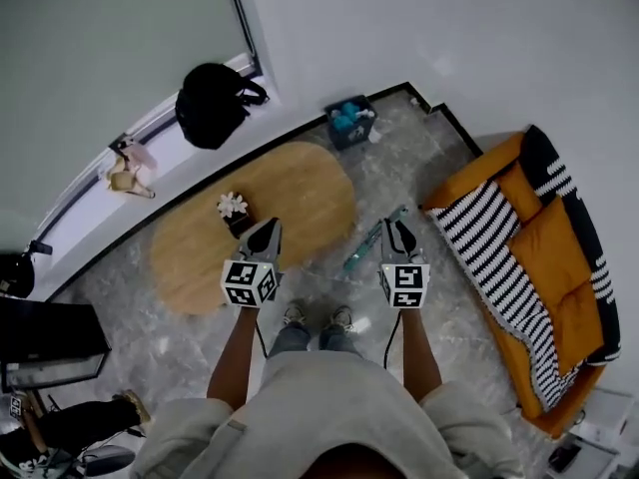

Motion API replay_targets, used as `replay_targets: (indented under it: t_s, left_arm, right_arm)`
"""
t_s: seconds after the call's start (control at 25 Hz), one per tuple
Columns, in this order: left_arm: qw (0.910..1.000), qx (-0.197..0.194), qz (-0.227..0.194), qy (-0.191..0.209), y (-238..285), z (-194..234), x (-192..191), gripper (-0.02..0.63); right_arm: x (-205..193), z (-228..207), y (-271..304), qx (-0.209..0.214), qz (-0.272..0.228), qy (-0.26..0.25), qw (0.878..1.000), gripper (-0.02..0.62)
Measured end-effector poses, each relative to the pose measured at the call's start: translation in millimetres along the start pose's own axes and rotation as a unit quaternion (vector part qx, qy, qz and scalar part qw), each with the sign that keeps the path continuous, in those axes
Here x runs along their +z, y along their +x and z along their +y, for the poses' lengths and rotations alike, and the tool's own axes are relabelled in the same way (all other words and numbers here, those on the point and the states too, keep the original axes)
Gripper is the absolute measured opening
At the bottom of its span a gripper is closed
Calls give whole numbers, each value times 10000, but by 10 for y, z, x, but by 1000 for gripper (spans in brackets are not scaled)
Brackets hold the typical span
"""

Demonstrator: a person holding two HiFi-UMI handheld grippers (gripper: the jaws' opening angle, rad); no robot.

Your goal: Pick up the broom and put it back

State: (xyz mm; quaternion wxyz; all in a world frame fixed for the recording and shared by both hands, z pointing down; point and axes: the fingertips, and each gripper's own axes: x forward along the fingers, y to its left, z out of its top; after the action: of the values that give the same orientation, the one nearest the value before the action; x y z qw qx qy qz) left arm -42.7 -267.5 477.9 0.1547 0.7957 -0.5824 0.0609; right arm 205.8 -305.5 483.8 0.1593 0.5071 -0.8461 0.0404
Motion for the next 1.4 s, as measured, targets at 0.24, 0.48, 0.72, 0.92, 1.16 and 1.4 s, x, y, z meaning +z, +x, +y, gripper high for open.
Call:
replay_targets:
  t_s: [0.24, 0.48, 0.72, 0.92, 1.16, 1.4]
  left_arm:
    - [9993, 285, -251, 22, -150, -45, 150, 3]
    - [9973, 612, -390, -53, -455, 106, 152, 3]
    - [9940, 938, -523, -208, -854, 385, 104, 3]
    - [9905, 1161, -670, -292, -1266, 618, 75, 3]
    - [9840, 1565, -753, -407, -2075, 1024, -52, 3]
    - [9766, 1927, -780, -544, -2907, 1361, -260, 3]
  right_arm:
    - [121, -110, -122, 54, -174, -120, 9998, 80]
    - [144, 58, -112, 230, -192, -198, 9994, 80]
    - [173, 492, -97, 538, -194, -263, 9980, 80]
    - [169, 978, -96, 802, -126, -322, 9962, 80]
    - [168, 1745, -161, 1049, -69, -481, 9933, 80]
    - [153, 2487, -248, 1321, -41, -578, 9895, 80]
